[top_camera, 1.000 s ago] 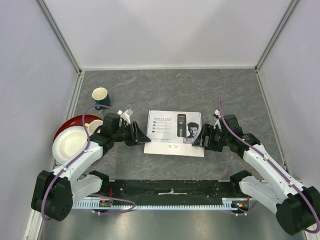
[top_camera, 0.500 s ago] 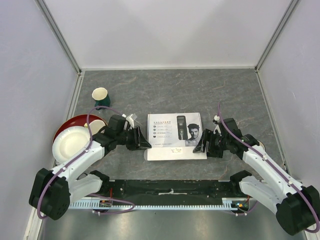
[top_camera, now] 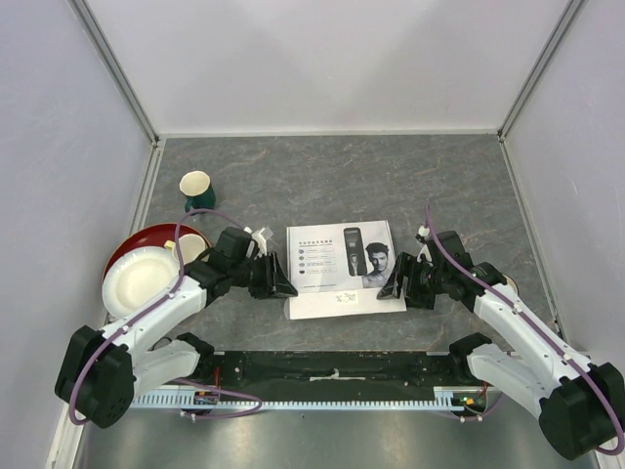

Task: Sort the hair-cutting tools

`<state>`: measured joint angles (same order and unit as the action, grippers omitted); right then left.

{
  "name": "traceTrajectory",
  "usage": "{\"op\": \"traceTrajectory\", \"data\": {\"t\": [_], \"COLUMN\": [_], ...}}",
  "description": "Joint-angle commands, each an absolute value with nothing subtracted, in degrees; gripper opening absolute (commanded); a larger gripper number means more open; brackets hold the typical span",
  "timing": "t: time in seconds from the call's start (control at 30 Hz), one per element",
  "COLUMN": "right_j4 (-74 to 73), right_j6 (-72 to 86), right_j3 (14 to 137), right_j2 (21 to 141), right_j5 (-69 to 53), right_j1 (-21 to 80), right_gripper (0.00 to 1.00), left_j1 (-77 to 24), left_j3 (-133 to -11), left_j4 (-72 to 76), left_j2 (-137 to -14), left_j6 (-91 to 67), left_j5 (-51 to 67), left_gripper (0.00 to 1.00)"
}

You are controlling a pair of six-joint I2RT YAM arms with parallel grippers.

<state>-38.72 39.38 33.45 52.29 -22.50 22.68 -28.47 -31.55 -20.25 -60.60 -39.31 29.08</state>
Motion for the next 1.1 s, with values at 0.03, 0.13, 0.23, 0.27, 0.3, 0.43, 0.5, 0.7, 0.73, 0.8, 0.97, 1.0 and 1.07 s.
{"op": "traceTrajectory", "data": {"t": [0.03, 0.13, 0.23, 0.27, 0.3, 0.43, 0.5, 0.7, 0.73, 0.8, 0.97, 1.0, 1.07], "right_j4": [-40.51, -41.13, -41.57, -41.75, -41.84, -41.66, -41.75, -40.34, -40.17, -39.64, -38.67, -38.67, -38.67], "right_j6": [38.24, 37.09, 36.56, 36.39, 36.21, 36.12, 36.12, 36.39, 36.30, 36.21, 36.39, 36.39, 36.47], "right_j3": [35.16, 35.33, 35.86, 36.21, 36.38, 36.65, 36.48, 35.07, 34.89, 34.19, 33.40, 33.40, 33.57], "right_j2": [52.21, 53.00, 52.91, 53.00, 53.00, 53.09, 53.09, 53.00, 52.91, 53.17, 53.53, 53.53, 53.35], "right_j5": [-22.33, -21.18, -20.39, -20.22, -19.95, -19.86, -19.78, -20.21, -20.13, -20.04, -21.09, -21.18, -21.44], "right_j1": [22.85, 22.85, 22.76, 22.76, 22.85, 22.85, 22.76, 22.85, 22.85, 22.85, 22.85, 22.85, 22.85], "right_gripper": [0.75, 0.75, 0.75, 0.75, 0.75, 0.75, 0.76, 0.76, 0.76, 0.76, 0.76, 0.76, 0.76], "left_j1": [-29.71, -29.79, -29.97, -30.06, -30.32, -31.02, -31.20, -31.46, -31.55, -31.82, -32.96, -33.39, -34.54], "left_j3": [-33.05, -33.57, -34.01, -34.10, -34.19, -34.36, -34.37, -34.54, -34.37, -33.93, -31.91, -30.86, -30.06], "left_j4": [-23.47, -24.52, -24.61, -24.61, -24.70, -26.18, -27.15, -28.92, -28.83, -28.74, -25.06, -24.00, -22.68], "left_j2": [-61.35, -61.09, -60.56, -60.56, -60.38, -60.38, -60.21, -59.51, -58.98, -58.62, -58.27, -58.27, -57.92], "left_j6": [-39.02, -38.76, -38.93, -38.94, -38.94, -38.50, -37.80, -37.88, -37.97, -38.40, -41.47, -42.18, -44.20], "left_j5": [31.29, 30.76, 30.67, 31.11, 31.20, 31.12, 29.89, 20.85, 20.22, 18.82, 22.05, 23.45, 24.69], "left_gripper": [0.41, 0.46, 0.50, 0.51, 0.52, 0.55, 0.57, 0.66, 0.66, 0.67, 0.67, 0.67, 0.67]}}
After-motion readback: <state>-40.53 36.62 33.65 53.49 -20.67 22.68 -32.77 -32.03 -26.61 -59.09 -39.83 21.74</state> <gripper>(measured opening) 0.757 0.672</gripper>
